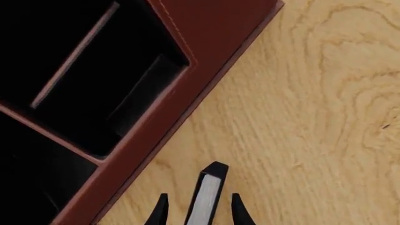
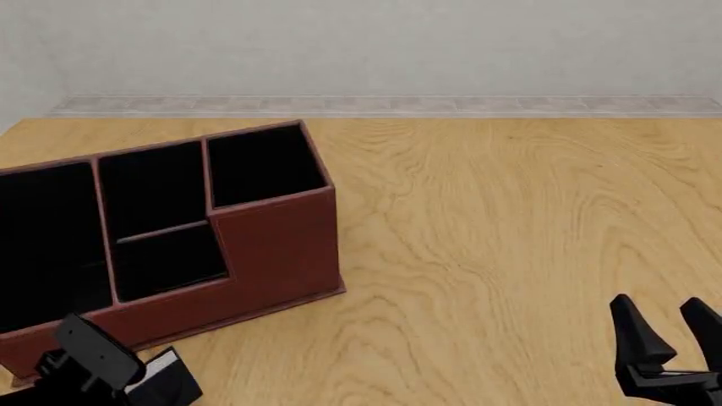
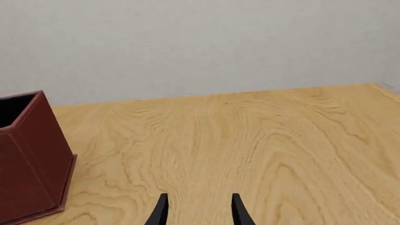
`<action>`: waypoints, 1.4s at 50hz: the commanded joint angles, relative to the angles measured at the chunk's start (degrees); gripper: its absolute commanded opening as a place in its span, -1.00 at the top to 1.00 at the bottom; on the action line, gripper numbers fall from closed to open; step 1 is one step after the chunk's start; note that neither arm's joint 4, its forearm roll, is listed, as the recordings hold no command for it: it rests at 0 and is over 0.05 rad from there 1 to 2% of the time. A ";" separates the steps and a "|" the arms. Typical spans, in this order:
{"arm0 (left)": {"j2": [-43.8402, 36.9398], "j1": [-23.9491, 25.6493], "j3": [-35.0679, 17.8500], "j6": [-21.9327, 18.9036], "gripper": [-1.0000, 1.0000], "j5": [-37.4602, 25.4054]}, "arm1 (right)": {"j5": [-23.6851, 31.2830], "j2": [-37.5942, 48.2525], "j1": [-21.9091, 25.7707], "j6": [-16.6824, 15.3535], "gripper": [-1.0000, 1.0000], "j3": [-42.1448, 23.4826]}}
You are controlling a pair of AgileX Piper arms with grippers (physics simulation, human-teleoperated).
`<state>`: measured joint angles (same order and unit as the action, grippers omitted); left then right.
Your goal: Pick up the book and place it in the left compartment of the caddy.
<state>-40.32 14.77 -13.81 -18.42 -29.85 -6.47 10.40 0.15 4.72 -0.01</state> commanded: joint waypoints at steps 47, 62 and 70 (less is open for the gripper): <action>10.98 17.50 -12.36 9.05 1.00 -11.87 | 0.29 -0.45 -0.31 0.52 -1.00 0.00; 18.83 17.05 -21.91 7.49 1.00 -19.06 | 1.07 -1.66 -0.18 1.88 -1.00 0.00; 20.93 10.12 -27.56 5.28 1.00 -21.59 | 1.81 -2.74 -0.22 2.18 -1.00 0.00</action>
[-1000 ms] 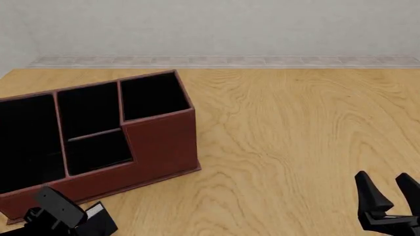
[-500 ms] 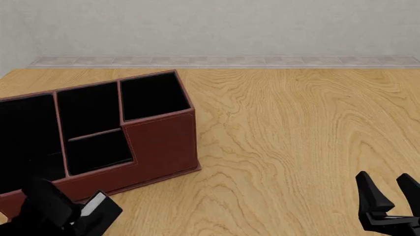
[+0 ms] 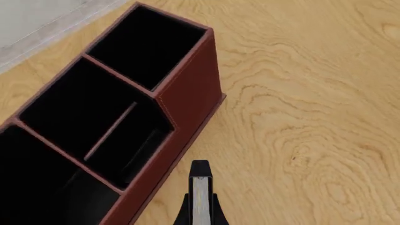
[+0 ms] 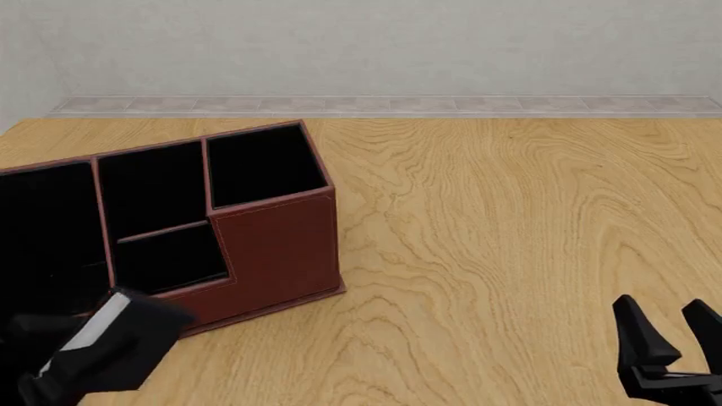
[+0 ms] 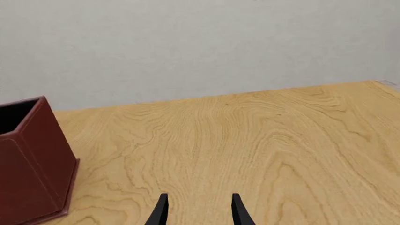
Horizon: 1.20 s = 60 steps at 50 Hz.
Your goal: Pick up the book and place it in the left compartment of the caddy.
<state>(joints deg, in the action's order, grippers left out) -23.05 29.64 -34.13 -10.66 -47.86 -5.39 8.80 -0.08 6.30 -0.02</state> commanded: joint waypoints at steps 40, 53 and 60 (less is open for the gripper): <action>-6.37 -34.33 -24.55 -5.35 1.00 0.16 | 0.29 -0.44 0.15 1.88 -1.00 0.00; -14.40 -41.93 -27.10 -3.76 1.00 1.17 | 0.51 -0.76 0.07 1.89 -1.00 0.00; -17.51 -44.59 -27.04 -3.16 1.00 2.67 | 0.45 -0.69 0.12 1.91 -1.00 0.00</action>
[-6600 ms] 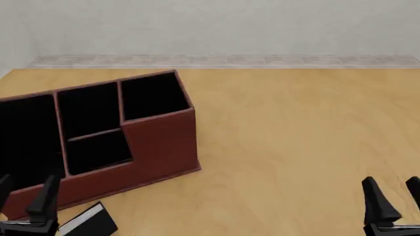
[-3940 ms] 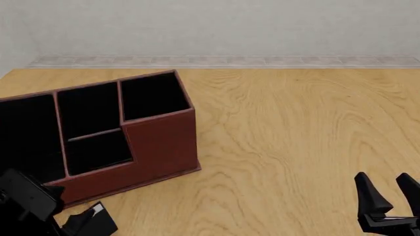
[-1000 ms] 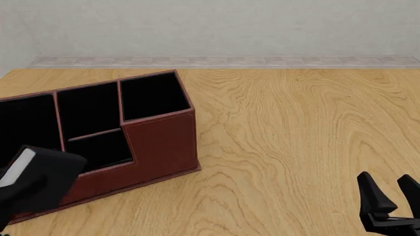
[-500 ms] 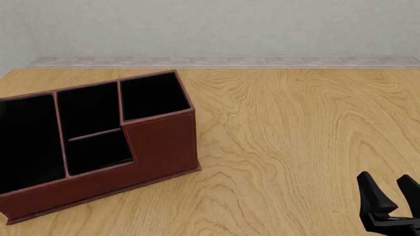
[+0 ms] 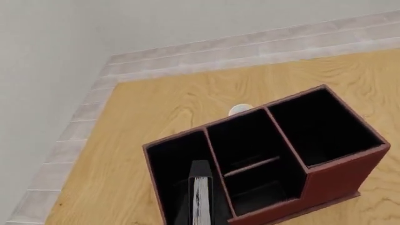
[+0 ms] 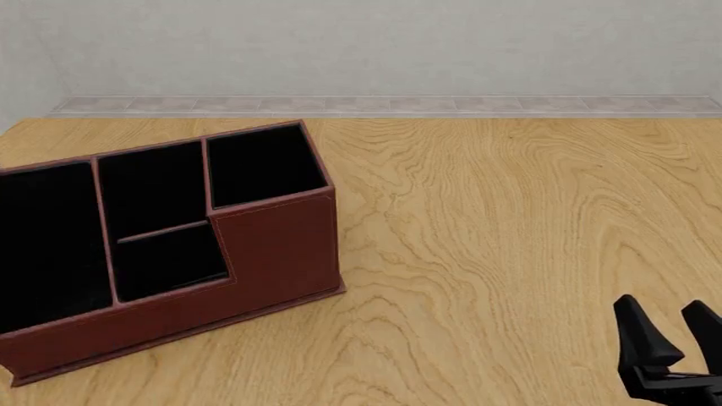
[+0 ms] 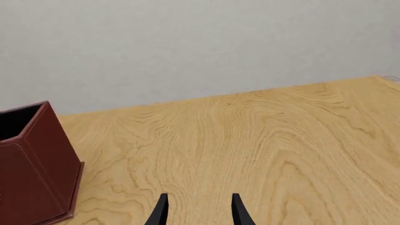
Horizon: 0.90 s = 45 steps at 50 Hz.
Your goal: Pick up the book and place it in the left compartment of the caddy.
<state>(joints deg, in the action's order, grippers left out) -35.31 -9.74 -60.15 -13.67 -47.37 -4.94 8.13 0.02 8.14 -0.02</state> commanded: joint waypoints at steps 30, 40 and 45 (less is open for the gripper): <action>-16.43 -9.00 0.10 -0.20 1.00 3.92 | -0.35 0.47 0.03 -0.40 -1.00 0.00; -21.00 -9.34 1.67 -0.33 1.00 6.32 | -0.85 1.08 -0.01 -0.34 -1.00 0.00; -22.76 -9.65 2.77 -0.28 1.00 7.91 | -0.68 0.90 -0.09 -0.14 -1.00 -0.01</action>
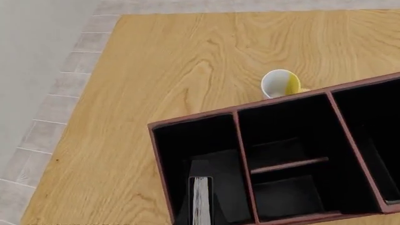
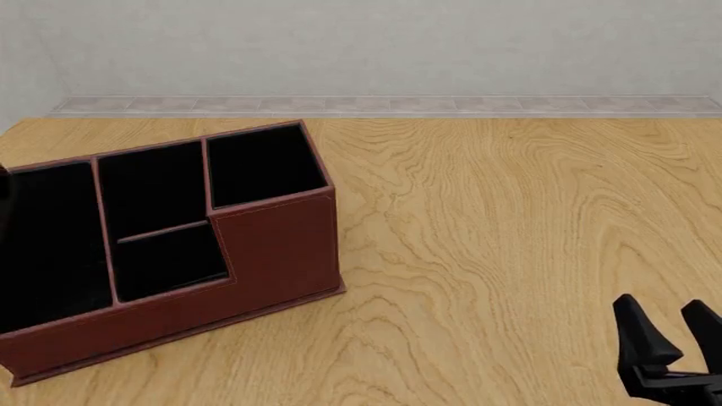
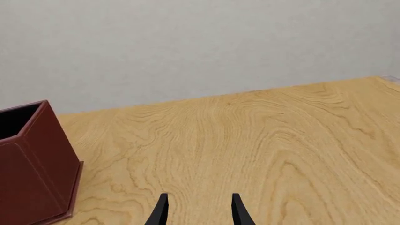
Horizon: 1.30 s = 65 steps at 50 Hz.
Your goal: Pick up the book and place it in the left compartment of the caddy.
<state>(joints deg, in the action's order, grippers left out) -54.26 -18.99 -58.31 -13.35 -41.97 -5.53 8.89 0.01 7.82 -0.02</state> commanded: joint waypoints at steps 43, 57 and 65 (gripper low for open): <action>-11.10 -2.30 10.23 0.74 1.00 12.41 | 0.48 -0.73 -0.17 0.30 -1.00 -0.01; -12.31 -1.49 12.55 2.76 1.00 14.44 | 0.49 -0.81 -0.20 0.17 -1.00 -0.01; -12.46 -1.16 13.45 3.52 1.00 14.99 | 0.48 -0.77 -0.20 0.23 -1.00 0.00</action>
<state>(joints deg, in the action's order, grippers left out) -66.53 -20.49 -45.73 -10.09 -28.12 -5.04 8.11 -0.18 8.06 -0.02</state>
